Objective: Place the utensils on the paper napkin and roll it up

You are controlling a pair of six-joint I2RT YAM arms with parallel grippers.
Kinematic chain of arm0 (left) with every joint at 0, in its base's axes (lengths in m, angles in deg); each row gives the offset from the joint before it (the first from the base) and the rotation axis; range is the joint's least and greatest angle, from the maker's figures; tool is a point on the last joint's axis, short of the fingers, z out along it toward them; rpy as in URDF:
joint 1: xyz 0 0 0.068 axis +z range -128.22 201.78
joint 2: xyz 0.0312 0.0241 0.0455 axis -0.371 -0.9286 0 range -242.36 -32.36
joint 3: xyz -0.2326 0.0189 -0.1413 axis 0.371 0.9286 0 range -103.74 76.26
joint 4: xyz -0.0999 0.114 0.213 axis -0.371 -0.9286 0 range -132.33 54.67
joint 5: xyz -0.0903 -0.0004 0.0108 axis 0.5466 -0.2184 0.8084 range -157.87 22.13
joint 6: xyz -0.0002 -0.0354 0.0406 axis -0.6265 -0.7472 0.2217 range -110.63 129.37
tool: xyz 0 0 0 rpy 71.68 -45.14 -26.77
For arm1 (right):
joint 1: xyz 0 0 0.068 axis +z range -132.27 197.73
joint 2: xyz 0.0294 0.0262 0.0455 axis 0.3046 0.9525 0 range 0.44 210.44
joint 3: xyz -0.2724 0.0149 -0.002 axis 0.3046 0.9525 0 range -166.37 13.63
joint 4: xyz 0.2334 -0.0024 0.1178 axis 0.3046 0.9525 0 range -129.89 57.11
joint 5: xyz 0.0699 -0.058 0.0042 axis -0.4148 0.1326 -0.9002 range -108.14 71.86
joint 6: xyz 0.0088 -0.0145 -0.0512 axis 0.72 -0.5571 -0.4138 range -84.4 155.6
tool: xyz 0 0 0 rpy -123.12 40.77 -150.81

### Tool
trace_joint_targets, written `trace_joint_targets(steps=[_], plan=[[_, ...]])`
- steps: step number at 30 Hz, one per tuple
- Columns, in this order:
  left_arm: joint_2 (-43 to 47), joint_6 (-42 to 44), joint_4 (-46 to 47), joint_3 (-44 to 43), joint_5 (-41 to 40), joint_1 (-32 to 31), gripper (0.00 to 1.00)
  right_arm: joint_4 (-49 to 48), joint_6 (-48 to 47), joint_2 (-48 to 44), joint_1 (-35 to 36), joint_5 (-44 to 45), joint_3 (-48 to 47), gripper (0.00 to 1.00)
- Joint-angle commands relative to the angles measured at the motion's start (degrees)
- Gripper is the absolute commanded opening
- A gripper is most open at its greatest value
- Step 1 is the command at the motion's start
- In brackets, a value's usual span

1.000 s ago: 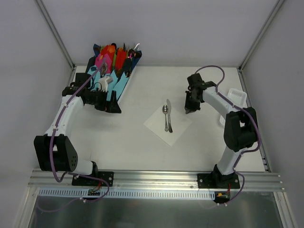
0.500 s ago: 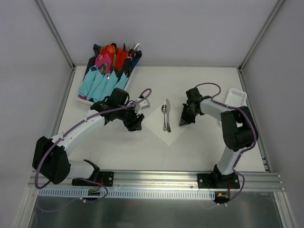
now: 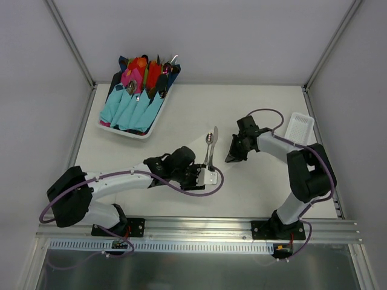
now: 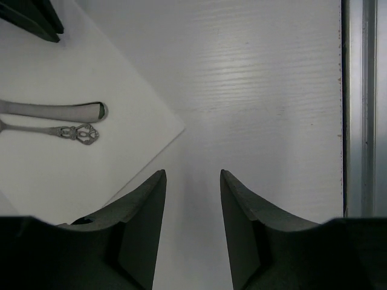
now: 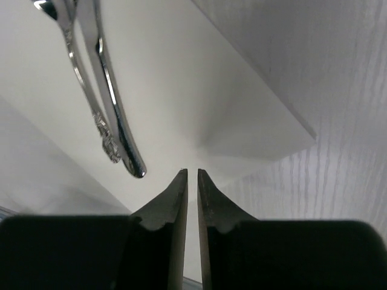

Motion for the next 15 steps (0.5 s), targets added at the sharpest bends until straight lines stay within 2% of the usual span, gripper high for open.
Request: trace_joint_targets(steps=[1, 5, 15], plan=[[-1.06, 6.6, 7.49, 2.01, -1.69, -2.23, 0.41, 4.9, -0.79, -7.48, 0.29, -0.61, -3.95, 0.15], [-2.73, 11.43, 10.58, 3.86, -1.69, -3.74, 0.4, 7.45, -1.58, -11.0, 0.2, -1.92, -7.37, 0.22], [-10.1, 19.79, 15.5, 4.56, -0.11, -3.82, 0.32, 9.57, -3.34, -18.3, -1.47, -2.27, -3.78, 0.24]])
